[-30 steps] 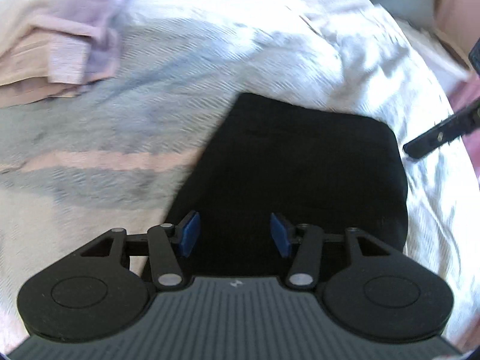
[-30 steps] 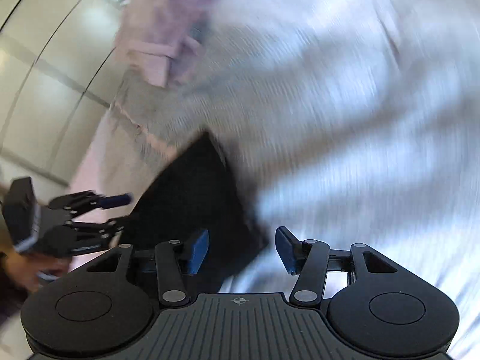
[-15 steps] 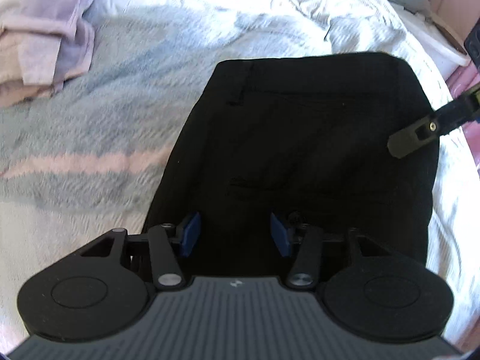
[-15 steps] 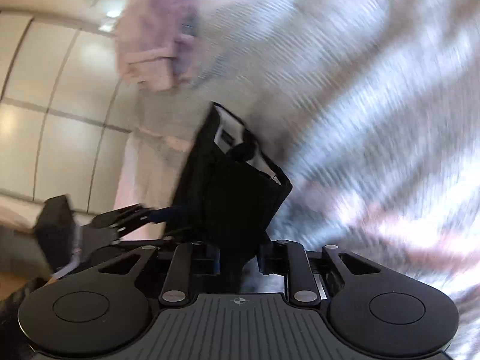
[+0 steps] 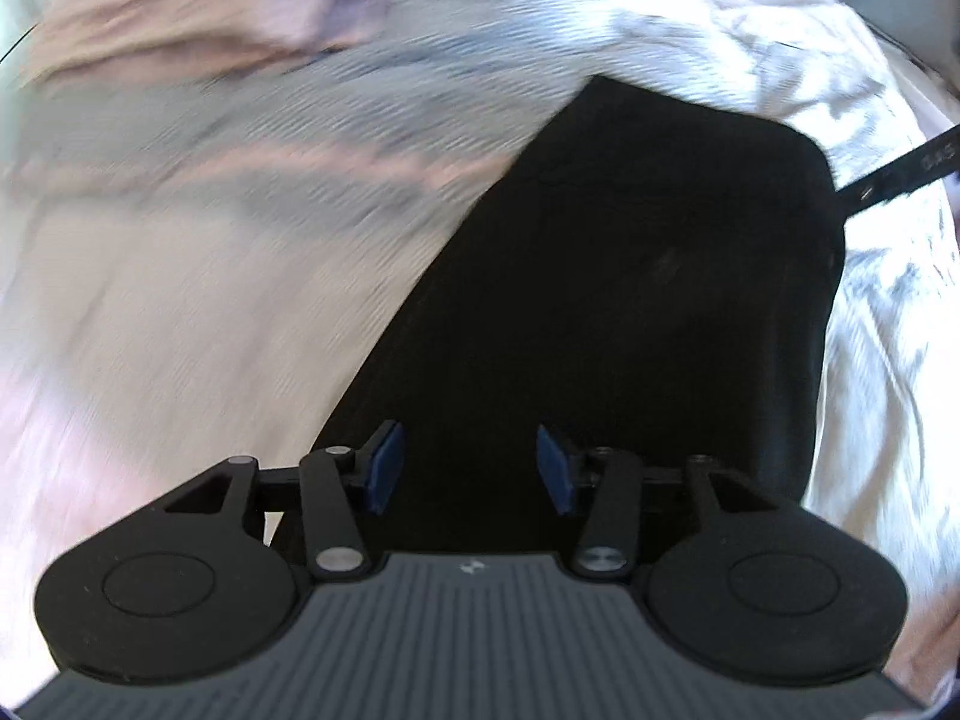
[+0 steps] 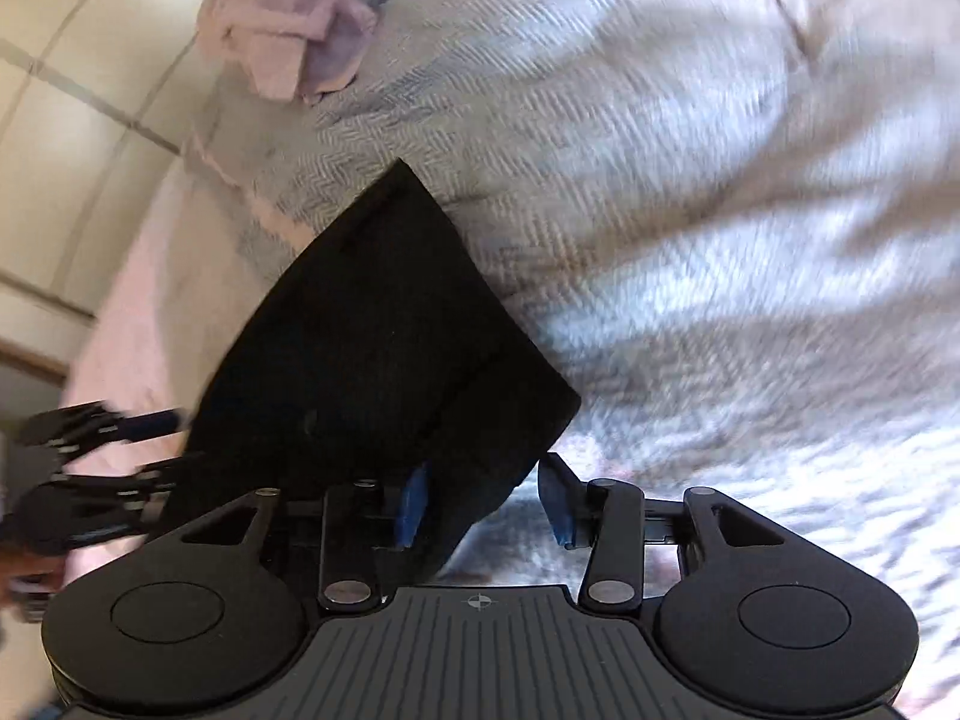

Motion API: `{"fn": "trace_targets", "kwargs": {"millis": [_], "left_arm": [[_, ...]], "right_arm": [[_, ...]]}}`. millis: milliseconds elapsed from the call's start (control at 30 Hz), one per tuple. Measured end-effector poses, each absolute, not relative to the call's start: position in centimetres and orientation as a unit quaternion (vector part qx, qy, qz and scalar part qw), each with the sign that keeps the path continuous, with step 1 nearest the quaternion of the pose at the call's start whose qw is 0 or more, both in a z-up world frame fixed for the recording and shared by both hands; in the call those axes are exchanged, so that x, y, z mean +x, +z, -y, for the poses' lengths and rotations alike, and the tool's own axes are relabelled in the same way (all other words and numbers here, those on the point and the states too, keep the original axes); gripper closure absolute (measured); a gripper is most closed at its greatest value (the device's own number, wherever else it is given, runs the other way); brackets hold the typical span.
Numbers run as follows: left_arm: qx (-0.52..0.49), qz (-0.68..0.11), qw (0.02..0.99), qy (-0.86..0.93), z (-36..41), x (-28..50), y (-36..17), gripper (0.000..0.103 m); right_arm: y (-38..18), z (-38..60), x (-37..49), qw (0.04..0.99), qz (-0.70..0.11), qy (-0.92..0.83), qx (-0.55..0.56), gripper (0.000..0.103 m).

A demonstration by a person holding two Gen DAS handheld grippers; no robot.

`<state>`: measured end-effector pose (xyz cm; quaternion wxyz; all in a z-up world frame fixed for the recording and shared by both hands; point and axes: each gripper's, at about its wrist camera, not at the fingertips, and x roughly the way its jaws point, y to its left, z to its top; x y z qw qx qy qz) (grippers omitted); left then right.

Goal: Fold clothes

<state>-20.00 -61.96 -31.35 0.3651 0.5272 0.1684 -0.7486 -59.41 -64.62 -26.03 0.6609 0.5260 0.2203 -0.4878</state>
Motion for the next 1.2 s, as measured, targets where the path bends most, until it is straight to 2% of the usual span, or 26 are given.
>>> {"fn": "trace_targets", "kwargs": {"millis": [200, 400, 533, 633, 733, 900, 1200], "left_arm": [[0.541, -0.201, 0.453, -0.679, 53.4, -8.5, -29.9, 0.057], [0.558, -0.212, 0.514, -0.616, 42.9, 3.9, -30.0, 0.051], [0.579, -0.182, 0.531, -0.591, 36.9, 11.5, -31.1, 0.051], [0.616, -0.117, 0.526, -0.575, 33.5, 16.3, -32.5, 0.051], [0.642, -0.068, 0.521, -0.558, 32.1, 20.3, -34.1, 0.051], [0.647, -0.071, 0.522, -0.551, 31.5, 23.9, -36.9, 0.051], [0.652, -0.078, 0.528, -0.538, 30.4, 30.2, -41.7, 0.053]], "right_arm": [[-21.2, 61.7, -54.5, 0.706, -0.274, -0.495, 0.425, 0.059], [-19.8, 58.3, -43.8, 0.769, -0.303, -0.414, 0.382, 0.059], [-19.4, 53.7, -35.3, 0.794, -0.318, -0.375, 0.357, 0.059], [-19.5, 49.8, -29.0, 0.805, -0.336, -0.351, 0.340, 0.059], [-20.2, 46.5, -22.2, 0.816, -0.354, -0.321, 0.326, 0.059], [-22.1, 42.1, -11.0, 0.844, -0.390, -0.233, 0.284, 0.059], [-27.9, 35.0, 7.2, 0.880, -0.470, -0.054, 0.051, 0.059]]}}
